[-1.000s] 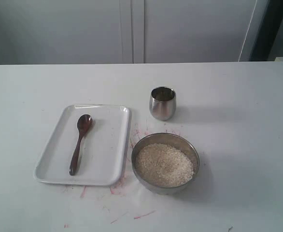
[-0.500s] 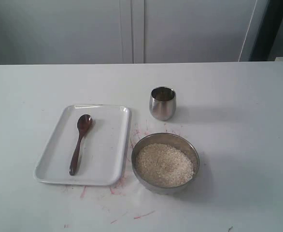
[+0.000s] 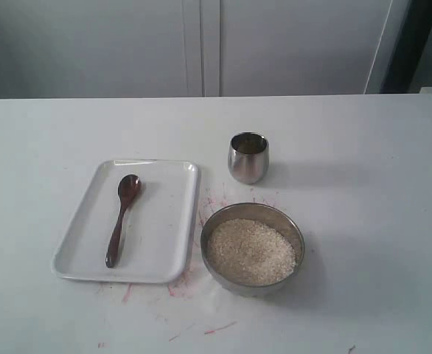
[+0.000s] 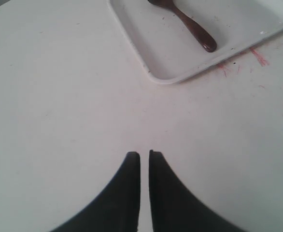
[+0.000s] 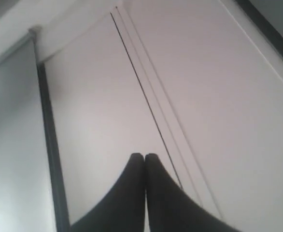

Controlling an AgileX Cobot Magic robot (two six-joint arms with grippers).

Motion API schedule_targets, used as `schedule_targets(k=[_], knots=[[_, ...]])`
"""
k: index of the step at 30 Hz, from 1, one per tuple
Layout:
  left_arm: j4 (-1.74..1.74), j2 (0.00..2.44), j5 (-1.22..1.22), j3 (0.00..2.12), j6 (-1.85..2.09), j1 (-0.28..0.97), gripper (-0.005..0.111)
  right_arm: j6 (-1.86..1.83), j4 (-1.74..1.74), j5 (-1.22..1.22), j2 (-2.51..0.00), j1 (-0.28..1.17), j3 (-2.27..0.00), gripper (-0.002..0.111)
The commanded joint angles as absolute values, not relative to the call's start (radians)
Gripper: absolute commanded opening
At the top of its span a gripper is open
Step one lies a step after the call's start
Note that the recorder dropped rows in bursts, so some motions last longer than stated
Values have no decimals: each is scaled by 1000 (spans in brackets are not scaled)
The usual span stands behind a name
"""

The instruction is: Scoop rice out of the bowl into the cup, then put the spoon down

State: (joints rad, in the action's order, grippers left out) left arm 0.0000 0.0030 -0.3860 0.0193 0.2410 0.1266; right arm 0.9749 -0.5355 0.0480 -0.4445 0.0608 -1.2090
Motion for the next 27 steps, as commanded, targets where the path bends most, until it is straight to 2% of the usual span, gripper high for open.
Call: schedule_targets(k=[1, 7, 18, 22, 27], knots=[[0, 0, -421, 10, 235, 132, 14, 859, -542, 128, -494, 92, -1231, 0], [0, 0, -421, 10, 235, 132, 14, 641, -393, 375, -582, 155, -1270, 0], [0, 0, -421, 10, 235, 132, 14, -219, 434, 642, -807, 279, -1371, 0], [0, 0, -421, 10, 235, 132, 14, -231, 455, 835, -940, 281, -1439, 0], [0, 0, -421, 10, 235, 132, 14, -157, 565, 911, -1068, 281, -1453, 0]])
